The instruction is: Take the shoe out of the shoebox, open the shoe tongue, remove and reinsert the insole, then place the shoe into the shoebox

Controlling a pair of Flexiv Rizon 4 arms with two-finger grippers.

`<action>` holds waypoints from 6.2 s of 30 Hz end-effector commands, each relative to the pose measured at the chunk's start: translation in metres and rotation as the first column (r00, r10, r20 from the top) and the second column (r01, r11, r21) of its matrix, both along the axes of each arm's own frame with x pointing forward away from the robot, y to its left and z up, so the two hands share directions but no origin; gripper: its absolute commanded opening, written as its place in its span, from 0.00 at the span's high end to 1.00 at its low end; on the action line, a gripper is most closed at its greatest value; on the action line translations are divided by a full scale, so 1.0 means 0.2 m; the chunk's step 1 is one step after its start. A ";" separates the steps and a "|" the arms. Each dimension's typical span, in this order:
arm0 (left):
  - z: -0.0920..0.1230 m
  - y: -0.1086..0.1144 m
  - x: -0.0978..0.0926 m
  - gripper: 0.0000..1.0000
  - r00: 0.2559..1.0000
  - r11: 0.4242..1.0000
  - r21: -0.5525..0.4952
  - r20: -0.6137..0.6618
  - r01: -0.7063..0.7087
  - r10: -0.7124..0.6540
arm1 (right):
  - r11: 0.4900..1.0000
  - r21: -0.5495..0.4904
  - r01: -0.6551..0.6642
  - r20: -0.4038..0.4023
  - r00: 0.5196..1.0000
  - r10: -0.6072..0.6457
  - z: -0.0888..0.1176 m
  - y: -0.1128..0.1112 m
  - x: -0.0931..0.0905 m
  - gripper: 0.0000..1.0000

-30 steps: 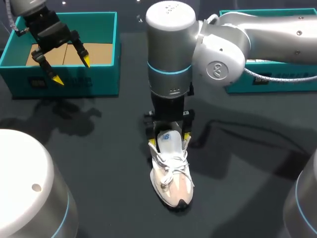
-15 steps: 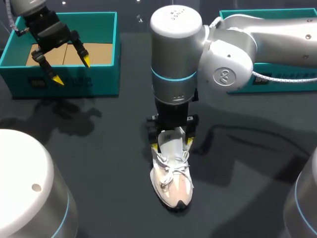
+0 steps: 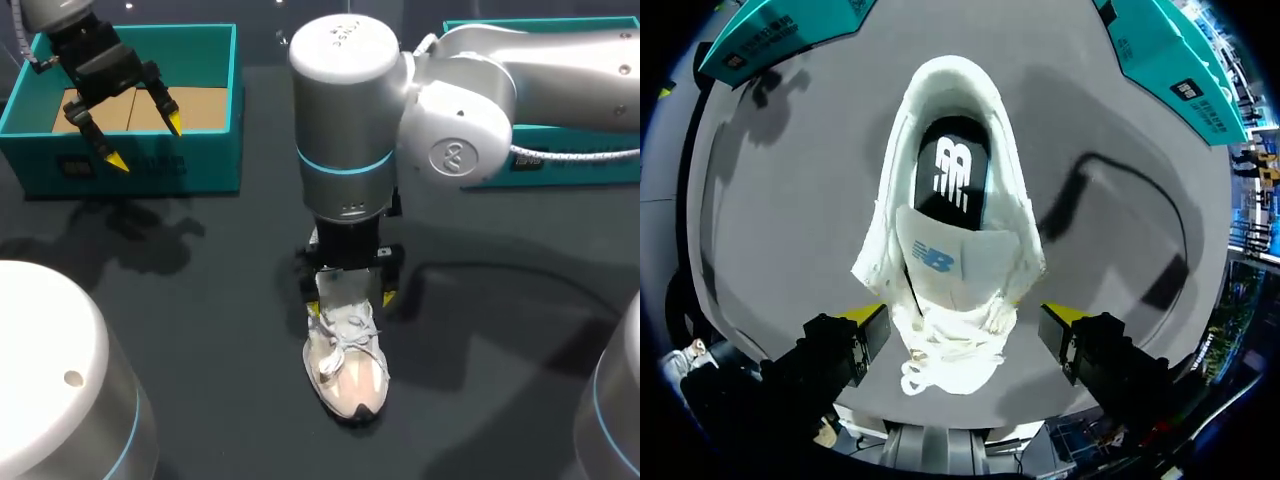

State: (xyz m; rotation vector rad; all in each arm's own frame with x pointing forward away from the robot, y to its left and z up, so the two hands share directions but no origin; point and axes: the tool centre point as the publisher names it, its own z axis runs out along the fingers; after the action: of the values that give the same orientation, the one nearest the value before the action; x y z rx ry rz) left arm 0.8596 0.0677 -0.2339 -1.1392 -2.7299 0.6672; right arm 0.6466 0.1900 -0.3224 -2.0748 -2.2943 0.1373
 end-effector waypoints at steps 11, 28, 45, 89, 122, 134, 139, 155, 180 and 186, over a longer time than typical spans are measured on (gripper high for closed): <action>0.00 0.00 0.00 0.00 1.000 1.000 0.002 0.002 0.001 -0.001 | 0.997 -0.051 0.059 0.048 0.997 -0.056 0.13 0.02 -0.20 0.59; 0.00 0.00 0.00 0.00 1.000 1.000 0.002 0.002 0.001 -0.001 | 0.994 -0.097 -0.051 0.122 0.991 0.062 0.08 0.05 0.04 0.69; 0.00 0.00 0.00 0.00 1.000 1.000 0.002 0.002 0.001 -0.001 | 0.994 -0.065 -0.091 0.148 0.984 0.100 -0.04 0.02 0.21 0.69; 0.00 0.00 0.00 0.00 1.000 1.000 0.002 0.002 0.001 -0.001 | 0.437 -0.241 -0.867 0.160 0.409 0.899 0.22 0.01 0.35 0.00; 0.00 0.00 0.00 0.00 1.000 1.000 0.002 0.002 0.001 -0.001 | -0.006 -0.268 -0.963 0.147 -0.046 0.988 0.13 0.04 0.68 0.00; 0.00 0.00 0.00 0.00 1.000 1.000 0.002 0.002 0.001 -0.001 | -0.029 -0.221 -0.975 0.200 -0.075 0.977 0.02 0.04 0.77 0.13; 0.00 0.00 0.00 0.00 1.000 1.000 0.002 0.002 0.001 -0.001 | -0.028 -0.193 -0.981 0.220 -0.071 0.973 -0.05 0.05 0.78 0.17; 0.00 0.00 0.00 0.00 1.000 1.000 0.002 0.002 0.001 -0.001 | -0.067 -0.146 -0.987 0.251 -0.102 0.963 -0.23 0.06 0.83 0.25; 0.00 0.00 0.00 0.00 1.000 1.000 0.002 0.002 0.001 -0.001 | -0.092 -0.086 -0.992 0.219 -0.109 0.970 -0.31 0.11 0.82 0.48; 0.00 0.00 0.00 0.00 1.000 1.000 0.002 0.002 0.001 -0.001 | -0.084 -0.074 -0.994 0.225 -0.099 0.969 -0.33 0.12 0.82 0.51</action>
State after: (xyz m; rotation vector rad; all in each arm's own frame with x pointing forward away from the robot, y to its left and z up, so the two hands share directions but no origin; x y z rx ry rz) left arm 0.8596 0.0678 -0.2338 -1.1392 -2.7299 0.6670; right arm 0.8096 0.2118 -0.3838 0.3001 -3.2334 -0.2144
